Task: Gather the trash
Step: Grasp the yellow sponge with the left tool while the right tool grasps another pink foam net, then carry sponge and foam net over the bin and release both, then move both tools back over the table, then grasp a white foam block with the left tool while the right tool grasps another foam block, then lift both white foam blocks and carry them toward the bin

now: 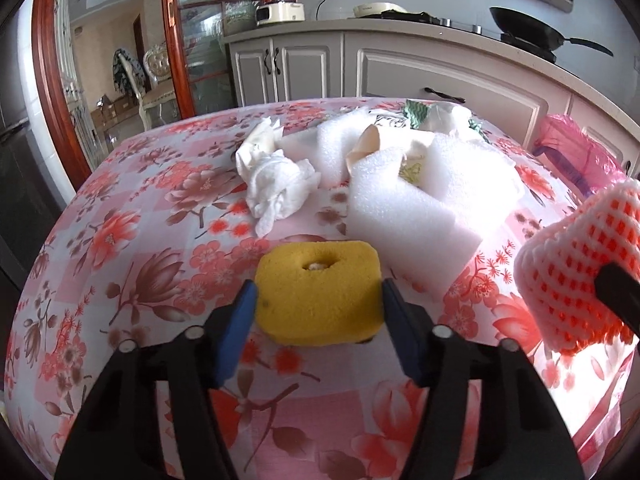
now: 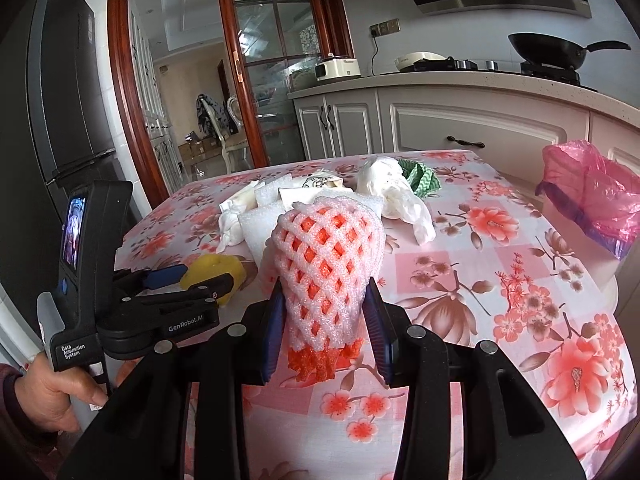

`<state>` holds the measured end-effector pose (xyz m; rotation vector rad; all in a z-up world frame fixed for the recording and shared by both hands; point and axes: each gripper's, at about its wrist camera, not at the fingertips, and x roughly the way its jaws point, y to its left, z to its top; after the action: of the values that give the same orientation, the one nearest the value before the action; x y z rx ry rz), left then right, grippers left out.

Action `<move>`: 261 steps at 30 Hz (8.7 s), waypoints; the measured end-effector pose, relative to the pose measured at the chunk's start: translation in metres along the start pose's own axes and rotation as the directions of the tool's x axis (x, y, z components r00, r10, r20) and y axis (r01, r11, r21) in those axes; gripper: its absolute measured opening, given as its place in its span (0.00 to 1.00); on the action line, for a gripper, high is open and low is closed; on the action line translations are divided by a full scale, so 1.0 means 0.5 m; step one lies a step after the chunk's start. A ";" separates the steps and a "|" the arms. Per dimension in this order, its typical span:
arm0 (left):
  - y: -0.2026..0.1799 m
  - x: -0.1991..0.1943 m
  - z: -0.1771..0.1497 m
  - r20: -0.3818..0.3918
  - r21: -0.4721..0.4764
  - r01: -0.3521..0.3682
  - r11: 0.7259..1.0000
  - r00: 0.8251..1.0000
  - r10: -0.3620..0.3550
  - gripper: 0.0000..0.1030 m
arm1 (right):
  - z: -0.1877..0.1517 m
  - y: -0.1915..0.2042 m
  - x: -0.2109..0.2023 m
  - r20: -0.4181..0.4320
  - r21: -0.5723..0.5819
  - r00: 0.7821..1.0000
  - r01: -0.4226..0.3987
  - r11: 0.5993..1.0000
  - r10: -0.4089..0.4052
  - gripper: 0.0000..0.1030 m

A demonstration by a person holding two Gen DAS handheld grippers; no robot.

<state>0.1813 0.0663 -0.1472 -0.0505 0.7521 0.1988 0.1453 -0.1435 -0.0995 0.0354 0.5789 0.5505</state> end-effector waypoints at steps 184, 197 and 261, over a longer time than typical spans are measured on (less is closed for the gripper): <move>-0.081 0.071 0.114 0.034 -0.062 -0.059 0.996 0.998 0.061 0.95 | 0.091 -0.195 0.098 -0.071 0.216 0.986 0.164 0.962 -0.152 0.76; -0.049 0.092 0.102 -0.054 -0.052 -0.133 0.990 0.990 0.131 0.95 | 0.088 -0.167 0.100 -0.102 0.190 0.986 0.147 0.971 -0.130 0.77; 0.054 -0.086 0.070 0.145 -0.073 0.004 0.997 0.989 0.006 0.55 | 0.102 0.016 0.077 -0.017 -0.046 0.976 0.215 0.976 -0.216 0.72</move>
<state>0.1690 0.0900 -0.0916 -0.1043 0.5998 0.2286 0.1953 -0.1111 -0.0747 -0.0746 0.5839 0.3524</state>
